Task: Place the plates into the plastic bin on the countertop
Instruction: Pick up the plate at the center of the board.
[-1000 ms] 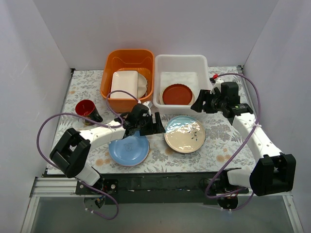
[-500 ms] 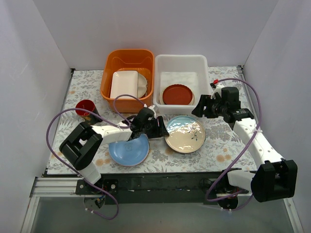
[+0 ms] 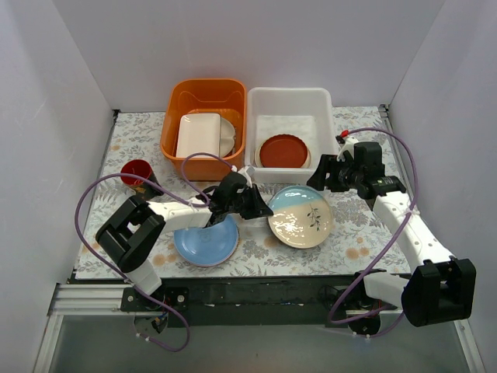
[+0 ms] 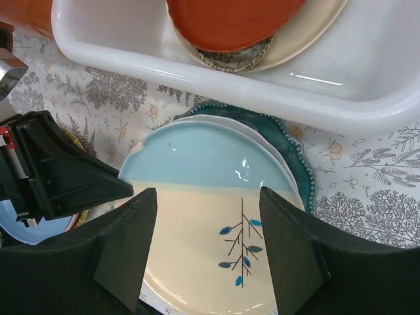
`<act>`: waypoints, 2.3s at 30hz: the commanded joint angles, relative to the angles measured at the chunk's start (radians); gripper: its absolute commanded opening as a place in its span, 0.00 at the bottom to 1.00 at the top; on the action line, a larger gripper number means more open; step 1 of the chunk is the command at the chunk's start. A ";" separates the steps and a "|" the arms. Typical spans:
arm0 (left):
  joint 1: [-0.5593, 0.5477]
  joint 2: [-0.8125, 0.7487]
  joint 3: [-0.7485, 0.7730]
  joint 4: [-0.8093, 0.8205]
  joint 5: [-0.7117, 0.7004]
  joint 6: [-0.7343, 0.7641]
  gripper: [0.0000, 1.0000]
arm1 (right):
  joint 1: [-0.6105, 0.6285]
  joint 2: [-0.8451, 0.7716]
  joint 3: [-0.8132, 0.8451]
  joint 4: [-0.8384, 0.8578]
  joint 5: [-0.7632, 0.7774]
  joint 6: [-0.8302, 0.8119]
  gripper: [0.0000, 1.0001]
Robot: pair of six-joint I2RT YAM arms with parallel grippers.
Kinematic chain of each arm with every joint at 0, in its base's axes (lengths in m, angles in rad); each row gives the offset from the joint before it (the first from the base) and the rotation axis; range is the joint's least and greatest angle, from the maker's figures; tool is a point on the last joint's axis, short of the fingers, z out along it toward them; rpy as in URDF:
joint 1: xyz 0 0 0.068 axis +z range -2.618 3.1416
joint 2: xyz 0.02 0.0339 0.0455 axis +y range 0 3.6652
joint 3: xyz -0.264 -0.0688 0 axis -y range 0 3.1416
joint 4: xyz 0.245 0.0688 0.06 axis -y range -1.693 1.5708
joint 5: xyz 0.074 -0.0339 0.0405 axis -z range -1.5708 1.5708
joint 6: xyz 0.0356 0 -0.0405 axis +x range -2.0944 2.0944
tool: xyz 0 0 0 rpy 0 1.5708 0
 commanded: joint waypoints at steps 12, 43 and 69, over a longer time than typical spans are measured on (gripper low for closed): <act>-0.005 -0.109 -0.033 -0.058 -0.084 0.038 0.00 | 0.000 -0.047 -0.036 -0.012 -0.010 -0.012 0.71; 0.123 -0.375 -0.245 0.186 0.047 -0.123 0.00 | -0.133 -0.107 -0.230 0.068 -0.324 -0.007 0.73; 0.157 -0.358 -0.316 0.387 0.180 -0.207 0.00 | -0.132 -0.048 -0.401 0.336 -0.493 0.100 0.69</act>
